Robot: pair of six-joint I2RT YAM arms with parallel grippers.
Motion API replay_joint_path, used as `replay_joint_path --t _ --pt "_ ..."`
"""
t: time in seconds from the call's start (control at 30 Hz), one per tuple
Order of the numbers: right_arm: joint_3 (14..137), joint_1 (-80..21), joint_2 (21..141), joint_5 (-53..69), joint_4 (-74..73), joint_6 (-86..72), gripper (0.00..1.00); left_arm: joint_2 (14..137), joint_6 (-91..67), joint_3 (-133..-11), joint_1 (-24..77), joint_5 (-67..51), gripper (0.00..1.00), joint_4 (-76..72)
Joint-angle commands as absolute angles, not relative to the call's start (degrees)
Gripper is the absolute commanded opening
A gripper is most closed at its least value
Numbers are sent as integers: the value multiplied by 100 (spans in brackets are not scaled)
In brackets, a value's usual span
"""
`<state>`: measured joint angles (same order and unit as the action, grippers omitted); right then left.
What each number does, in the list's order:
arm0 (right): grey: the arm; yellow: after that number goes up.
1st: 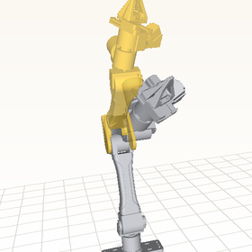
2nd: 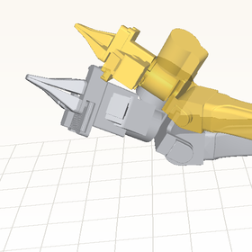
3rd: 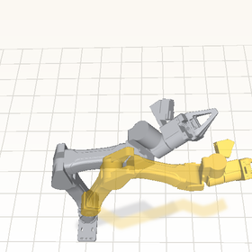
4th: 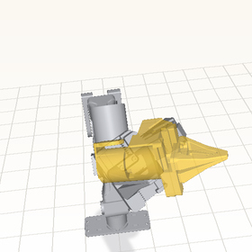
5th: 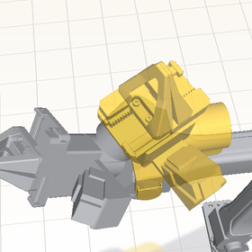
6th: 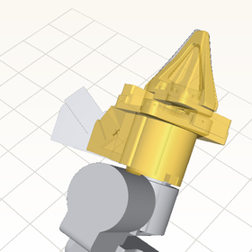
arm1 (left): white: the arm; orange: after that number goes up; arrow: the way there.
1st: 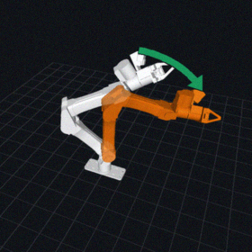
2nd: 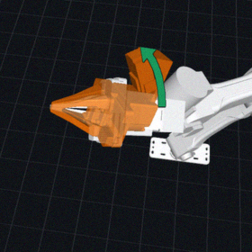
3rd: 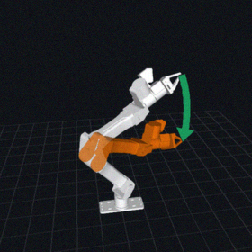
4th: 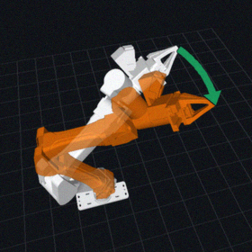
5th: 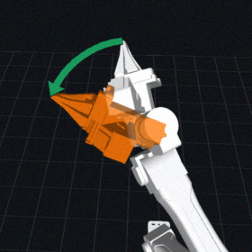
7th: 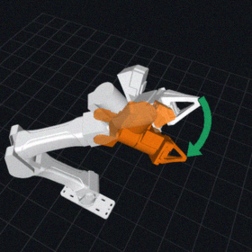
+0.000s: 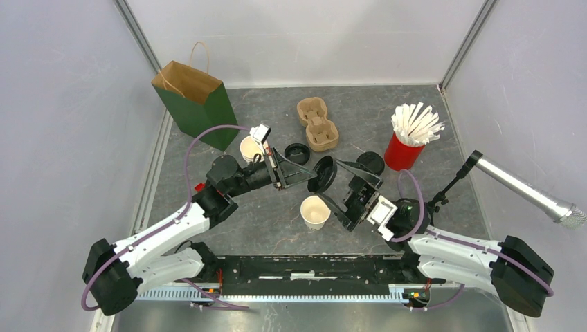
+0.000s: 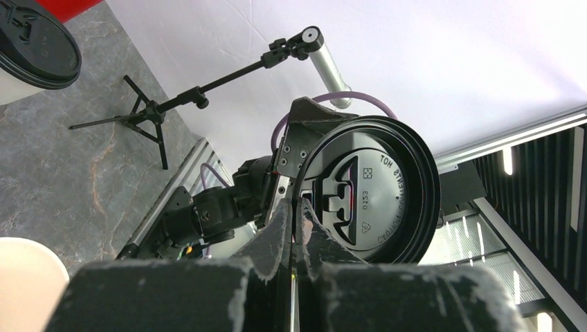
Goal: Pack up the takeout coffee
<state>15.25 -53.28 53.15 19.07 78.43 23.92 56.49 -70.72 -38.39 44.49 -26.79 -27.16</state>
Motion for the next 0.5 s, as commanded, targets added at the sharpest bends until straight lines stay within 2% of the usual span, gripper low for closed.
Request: replay_joint_path --t 0.0,0.1,0.23,0.33,0.47 --pt "1530 -5368 5302 1631 8358 2399 87 5630 -7099 -3775 4474 -2549 2 -2870" --pt "1454 -5368 5278 1604 8419 2378 85 5608 -7095 -3766 4474 -2514 4 -2865" --pt "1259 -5367 5137 1526 8403 2271 84 5486 -6950 -3780 4474 -2370 36 -2668" --pt "1038 -5373 4764 1370 7805 2229 82 5310 -6522 -3895 4473 -2159 55 -2071" --pt "1057 -5367 3965 805 6156 1893 81 5061 -5693 -4081 4474 -1619 68 -1059"
